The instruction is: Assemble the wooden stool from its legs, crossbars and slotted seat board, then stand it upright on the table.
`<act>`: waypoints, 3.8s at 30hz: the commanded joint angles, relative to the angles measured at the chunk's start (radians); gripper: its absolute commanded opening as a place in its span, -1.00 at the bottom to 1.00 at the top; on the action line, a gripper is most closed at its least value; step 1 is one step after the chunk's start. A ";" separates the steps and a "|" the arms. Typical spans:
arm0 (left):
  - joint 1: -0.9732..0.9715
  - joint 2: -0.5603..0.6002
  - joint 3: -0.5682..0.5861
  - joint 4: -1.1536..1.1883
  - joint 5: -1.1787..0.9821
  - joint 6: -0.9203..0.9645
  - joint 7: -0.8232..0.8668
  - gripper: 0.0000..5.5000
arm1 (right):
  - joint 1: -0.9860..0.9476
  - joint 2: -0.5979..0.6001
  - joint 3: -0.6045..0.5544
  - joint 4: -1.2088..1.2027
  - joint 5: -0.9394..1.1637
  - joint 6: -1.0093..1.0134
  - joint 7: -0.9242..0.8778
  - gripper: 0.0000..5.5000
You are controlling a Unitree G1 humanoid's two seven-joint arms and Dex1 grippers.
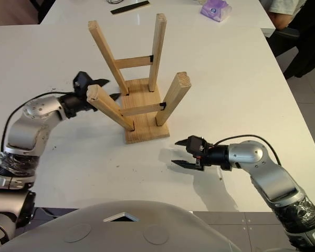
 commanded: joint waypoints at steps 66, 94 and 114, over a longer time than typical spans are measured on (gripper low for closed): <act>0.620 0.282 0.436 -0.600 -0.347 0.017 -0.125 0.20 | 0.055 0.042 -0.542 -0.530 0.487 0.450 -0.033 0.10; 0.583 0.176 0.066 0.054 0.287 -0.461 -0.132 0.20 | 0.037 0.134 -0.143 0.087 -0.085 -0.084 -0.054 0.10; 0.628 0.256 0.235 -0.464 -0.153 -0.115 -0.185 0.20 | 0.064 0.083 -0.354 -0.346 0.251 0.213 -0.015 0.10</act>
